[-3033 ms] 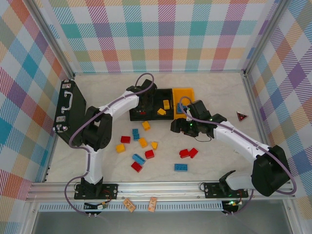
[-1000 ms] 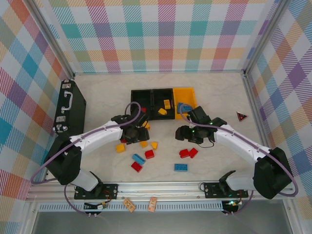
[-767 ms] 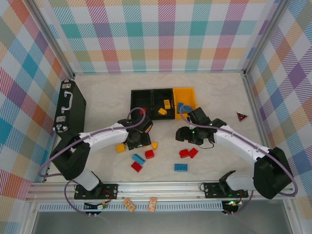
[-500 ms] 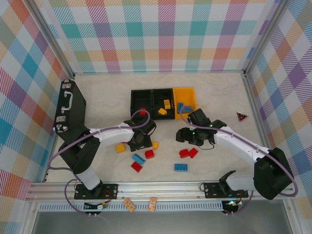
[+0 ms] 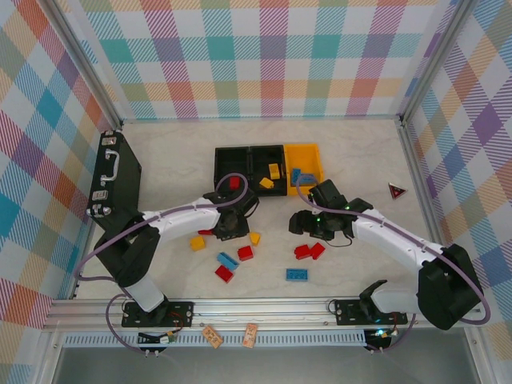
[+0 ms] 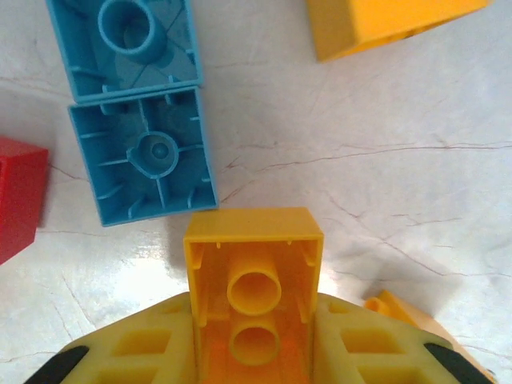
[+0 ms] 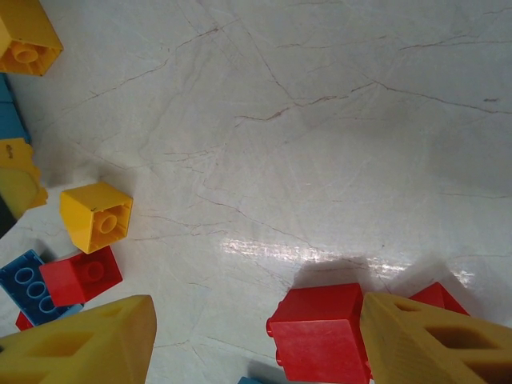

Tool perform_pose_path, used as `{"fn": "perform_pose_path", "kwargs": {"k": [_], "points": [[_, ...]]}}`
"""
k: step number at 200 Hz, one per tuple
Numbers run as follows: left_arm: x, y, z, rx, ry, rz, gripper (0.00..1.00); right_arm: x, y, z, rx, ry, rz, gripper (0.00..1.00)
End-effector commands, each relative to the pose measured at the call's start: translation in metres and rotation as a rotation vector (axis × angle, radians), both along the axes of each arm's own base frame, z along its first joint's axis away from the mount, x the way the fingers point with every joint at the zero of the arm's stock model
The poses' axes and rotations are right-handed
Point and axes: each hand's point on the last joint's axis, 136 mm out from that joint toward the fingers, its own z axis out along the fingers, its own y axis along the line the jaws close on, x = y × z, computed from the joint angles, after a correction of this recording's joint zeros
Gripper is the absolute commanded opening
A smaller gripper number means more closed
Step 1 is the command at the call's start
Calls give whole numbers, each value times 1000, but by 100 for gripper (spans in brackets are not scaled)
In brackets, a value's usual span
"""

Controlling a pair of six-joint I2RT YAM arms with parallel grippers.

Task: Sort the legos into containers by color
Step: Pick up the lego from the center of the table, then place the lego in the container.

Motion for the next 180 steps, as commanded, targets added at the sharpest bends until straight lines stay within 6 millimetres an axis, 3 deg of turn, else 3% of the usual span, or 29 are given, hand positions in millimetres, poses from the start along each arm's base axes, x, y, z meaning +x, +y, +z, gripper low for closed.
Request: {"fn": "perform_pose_path", "kwargs": {"k": [1,49,99,125,180], "points": [[9,-7,31,-10,-65,-47,25,1,6,12,38,-25,4,69],[40,-35,64,-10,-128,-138,25,5,9,20,52,-43,5,69],[94,-69,84,-17,-183,-188,24,17,12,39,75,-91,-24,69],[119,-82,83,-13,-186,-202,24,27,12,50,71,-128,-41,69],[157,-87,73,10,-191,-176,24,60,14,72,82,-203,-73,69]]}}
